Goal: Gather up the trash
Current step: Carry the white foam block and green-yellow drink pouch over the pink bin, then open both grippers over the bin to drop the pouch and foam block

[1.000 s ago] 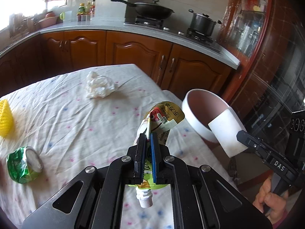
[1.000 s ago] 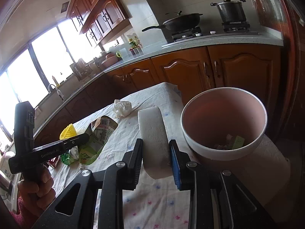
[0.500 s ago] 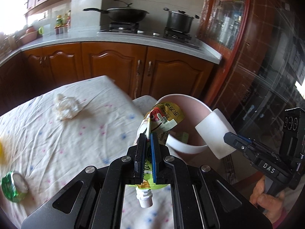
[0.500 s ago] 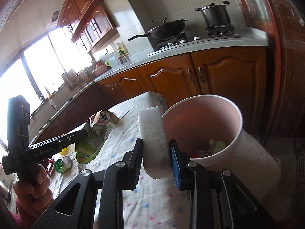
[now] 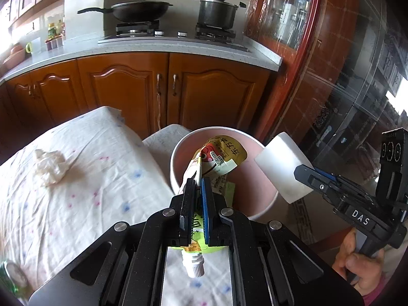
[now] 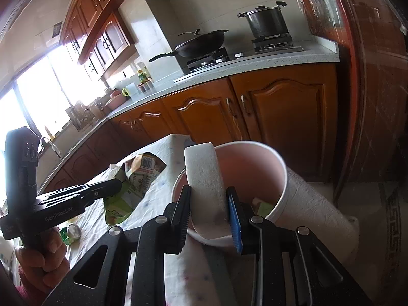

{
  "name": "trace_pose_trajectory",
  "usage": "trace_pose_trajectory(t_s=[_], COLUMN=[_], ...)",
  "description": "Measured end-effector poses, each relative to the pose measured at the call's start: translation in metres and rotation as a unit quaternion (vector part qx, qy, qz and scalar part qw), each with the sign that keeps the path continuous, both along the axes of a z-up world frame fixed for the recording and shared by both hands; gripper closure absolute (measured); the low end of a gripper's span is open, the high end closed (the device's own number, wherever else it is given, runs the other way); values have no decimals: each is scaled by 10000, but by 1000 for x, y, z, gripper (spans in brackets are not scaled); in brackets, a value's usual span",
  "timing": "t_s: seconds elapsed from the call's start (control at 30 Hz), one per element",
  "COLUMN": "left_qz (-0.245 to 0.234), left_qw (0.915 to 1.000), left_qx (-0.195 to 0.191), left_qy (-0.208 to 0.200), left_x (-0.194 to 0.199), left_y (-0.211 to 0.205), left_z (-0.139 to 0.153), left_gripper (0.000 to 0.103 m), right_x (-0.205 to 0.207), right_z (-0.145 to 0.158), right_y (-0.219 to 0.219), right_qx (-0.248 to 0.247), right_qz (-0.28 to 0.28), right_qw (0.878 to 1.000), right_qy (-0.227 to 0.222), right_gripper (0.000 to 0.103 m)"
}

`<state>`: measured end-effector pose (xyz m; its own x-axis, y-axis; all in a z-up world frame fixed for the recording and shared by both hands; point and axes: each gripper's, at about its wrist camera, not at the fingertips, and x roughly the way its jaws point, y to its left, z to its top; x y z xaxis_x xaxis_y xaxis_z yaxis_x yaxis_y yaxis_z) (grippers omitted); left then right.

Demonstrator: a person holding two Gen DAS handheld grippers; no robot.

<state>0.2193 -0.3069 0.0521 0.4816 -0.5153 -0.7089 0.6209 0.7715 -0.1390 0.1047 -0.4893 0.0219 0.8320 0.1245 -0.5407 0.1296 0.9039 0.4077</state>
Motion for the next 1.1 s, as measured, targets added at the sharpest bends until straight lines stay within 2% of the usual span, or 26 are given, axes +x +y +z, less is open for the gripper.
trace_pose_trajectory(t_s=[0.43, 0.87, 0.97, 1.07, 1.1], left_qz=[-165, -233, -282, -302, -284], left_qw=[9987, 9980, 9975, 9973, 9973], left_qx=[393, 501, 552, 549, 554], left_qy=[285, 305, 326, 394, 399], left_x=[27, 34, 33, 33, 33], left_y=[-52, -65, -67, -68, -68], left_z=[-24, -29, -30, -31, -31], left_gripper=[99, 99, 97, 95, 91], right_x=[34, 45, 46, 46, 46], right_z=[-19, -27, -28, -30, -30], right_y=[-29, -39, -41, -44, -45], right_qx=[38, 25, 31, 148, 172], right_qz=[-126, -110, -110, -139, -159], right_qw=[9990, 9980, 9979, 9977, 9976], right_qy=[431, 617, 641, 645, 644], right_gripper=[75, 75, 75, 71, 70])
